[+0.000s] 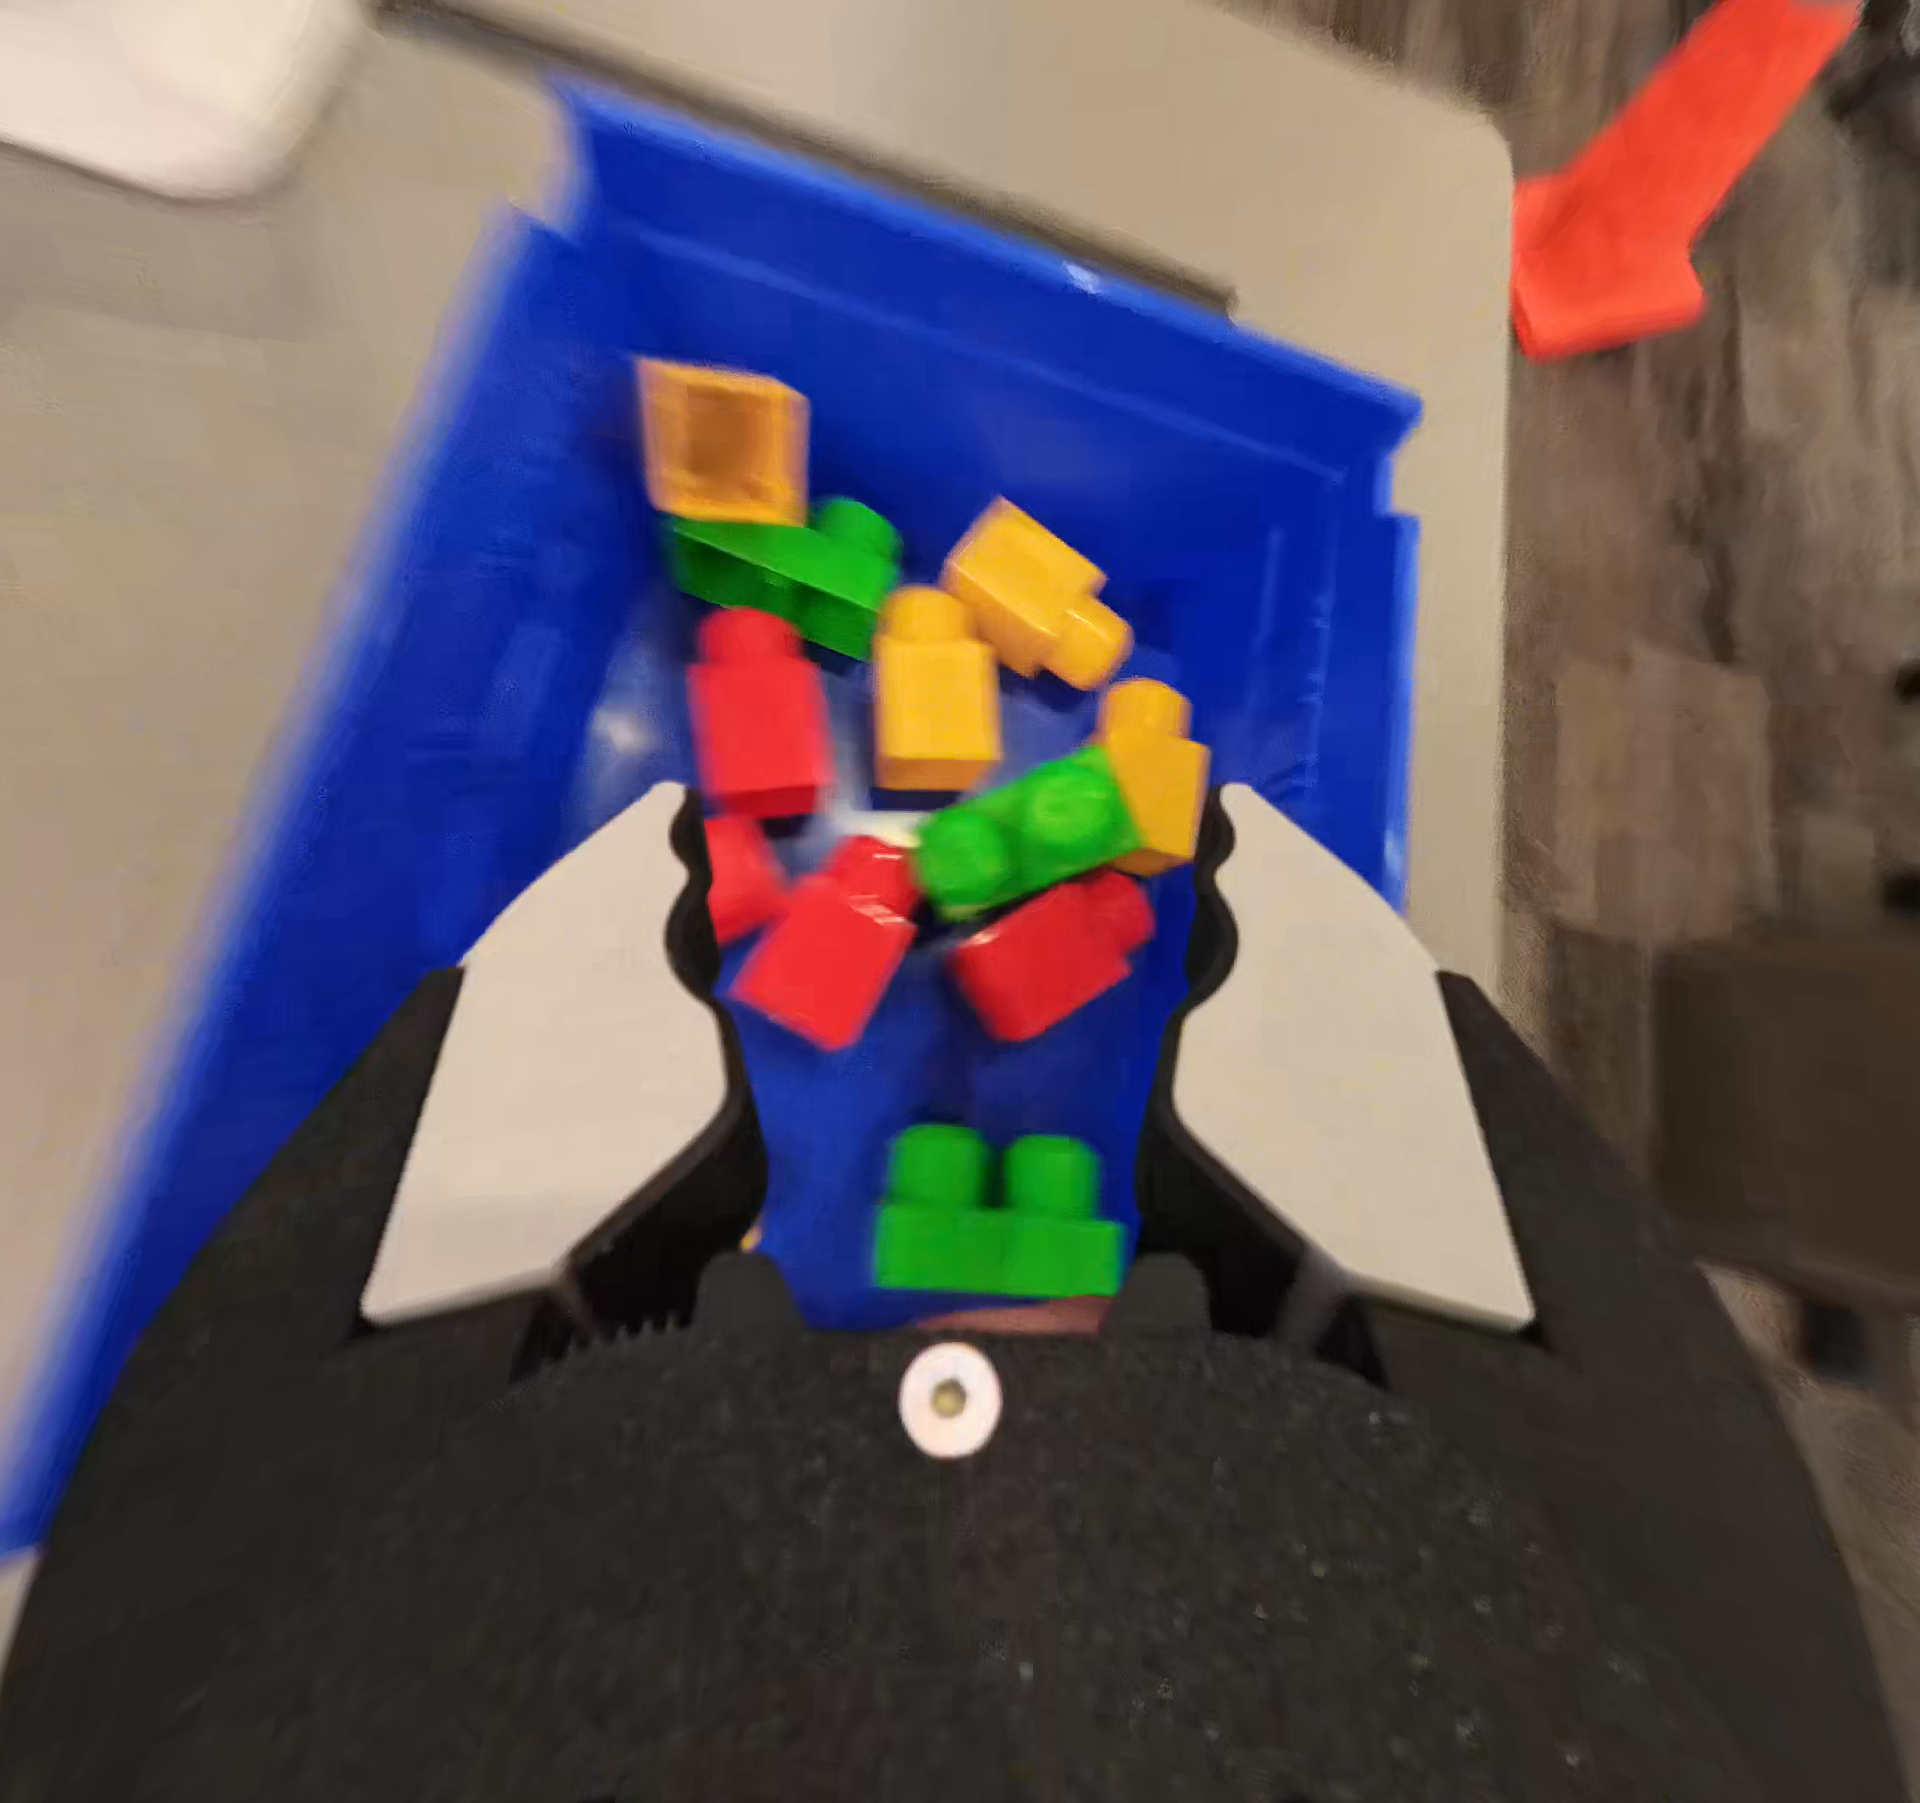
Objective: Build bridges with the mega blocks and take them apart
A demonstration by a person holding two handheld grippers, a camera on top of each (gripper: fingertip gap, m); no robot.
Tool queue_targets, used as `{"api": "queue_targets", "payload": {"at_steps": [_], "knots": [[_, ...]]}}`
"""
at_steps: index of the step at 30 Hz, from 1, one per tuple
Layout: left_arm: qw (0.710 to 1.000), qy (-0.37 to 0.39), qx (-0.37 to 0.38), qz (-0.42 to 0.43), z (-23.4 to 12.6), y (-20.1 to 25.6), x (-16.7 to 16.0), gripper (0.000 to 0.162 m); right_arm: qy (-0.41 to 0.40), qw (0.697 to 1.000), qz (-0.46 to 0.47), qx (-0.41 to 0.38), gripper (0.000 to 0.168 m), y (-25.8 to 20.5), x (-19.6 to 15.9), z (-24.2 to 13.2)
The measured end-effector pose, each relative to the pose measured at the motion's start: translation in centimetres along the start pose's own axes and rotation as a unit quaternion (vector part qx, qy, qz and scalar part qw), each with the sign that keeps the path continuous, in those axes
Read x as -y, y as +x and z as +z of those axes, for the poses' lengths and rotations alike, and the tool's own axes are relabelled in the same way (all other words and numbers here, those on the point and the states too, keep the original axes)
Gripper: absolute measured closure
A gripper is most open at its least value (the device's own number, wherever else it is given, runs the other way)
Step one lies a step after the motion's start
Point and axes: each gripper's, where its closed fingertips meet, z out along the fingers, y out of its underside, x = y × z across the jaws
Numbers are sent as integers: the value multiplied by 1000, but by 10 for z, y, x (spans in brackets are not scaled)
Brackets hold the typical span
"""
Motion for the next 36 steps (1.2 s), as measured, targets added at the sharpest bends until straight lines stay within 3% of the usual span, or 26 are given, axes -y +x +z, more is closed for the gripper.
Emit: {"api": "queue_targets", "payload": {"at_steps": [3,6,8,9,12,15,23,27,31,36], "knots": [[1000,12,6,0,-5,-3,4,114,161,973,50,160,88,-98,15,-74],[999,38,30,14,-13,-8,14,111,277,886,102,357,94,-216,1,-143],[996,61,61,31,-21,-15,22,104,299,841,129,432,96,-277,-24,-164],[994,70,79,40,-24,-20,26,99,300,837,120,441,96,-301,-39,-164],[986,74,141,56,-33,-38,27,89,273,880,32,387,97,-341,-73,-142],[986,62,145,50,-35,-43,25,82,265,883,-2,386,102,-354,-80,-145],[981,93,164,38,-50,-44,41,82,267,881,34,389,110,-337,-82,-146],[965,116,232,36,-94,-53,75,89,266,877,55,396,110,-329,-82,-148],[926,90,366,-29,-165,-112,108,89,267,878,52,394,111,-326,-84,-148],[875,48,469,-109,-203,-219,138,94,269,875,43,400,113,-329,-80,-150]]}}
